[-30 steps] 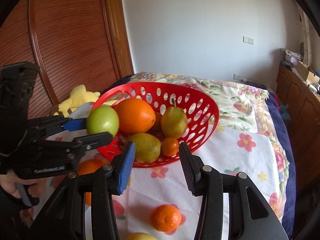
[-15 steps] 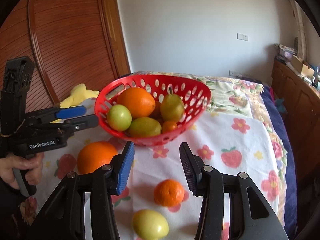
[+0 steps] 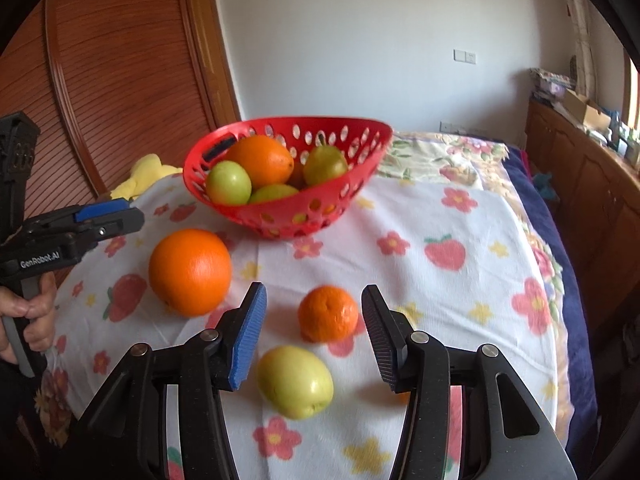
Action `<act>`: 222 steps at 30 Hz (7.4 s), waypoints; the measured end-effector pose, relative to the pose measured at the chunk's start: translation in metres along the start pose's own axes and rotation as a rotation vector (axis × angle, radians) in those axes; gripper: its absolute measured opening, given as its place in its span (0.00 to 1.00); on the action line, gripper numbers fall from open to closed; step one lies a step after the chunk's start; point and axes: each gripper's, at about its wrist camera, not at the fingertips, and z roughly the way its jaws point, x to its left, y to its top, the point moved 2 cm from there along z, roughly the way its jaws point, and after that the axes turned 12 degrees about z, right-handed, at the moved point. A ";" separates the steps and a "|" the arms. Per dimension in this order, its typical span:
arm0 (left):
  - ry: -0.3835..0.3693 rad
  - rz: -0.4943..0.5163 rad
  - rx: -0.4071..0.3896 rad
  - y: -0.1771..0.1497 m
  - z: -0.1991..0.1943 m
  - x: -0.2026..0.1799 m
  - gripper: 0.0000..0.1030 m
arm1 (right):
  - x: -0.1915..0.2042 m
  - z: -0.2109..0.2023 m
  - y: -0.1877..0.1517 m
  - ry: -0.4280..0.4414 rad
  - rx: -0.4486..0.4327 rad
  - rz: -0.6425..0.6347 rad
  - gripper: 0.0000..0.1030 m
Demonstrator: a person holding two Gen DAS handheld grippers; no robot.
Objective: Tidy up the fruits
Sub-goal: 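Withdraw both grippers from the basket toward the remaining fruit, then reach the left gripper to the large orange while the right gripper reaches the yellow-green apple, then close both grippers on orange and apple and lift them, then lower the orange into the basket and open the left gripper while the right gripper holds the apple, then lower the apple into the basket and open the right gripper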
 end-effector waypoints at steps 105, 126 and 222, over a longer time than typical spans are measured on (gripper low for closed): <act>-0.066 0.108 0.169 -0.012 0.060 -0.040 0.81 | 0.001 0.040 -0.063 -0.034 0.102 0.013 0.53; -0.092 0.101 0.099 -0.006 0.019 -0.047 0.81 | 0.002 0.039 -0.062 -0.043 0.096 0.009 0.51; 0.006 0.022 -0.004 0.078 0.058 0.016 0.83 | 0.015 0.051 0.116 0.071 -0.098 -0.051 0.52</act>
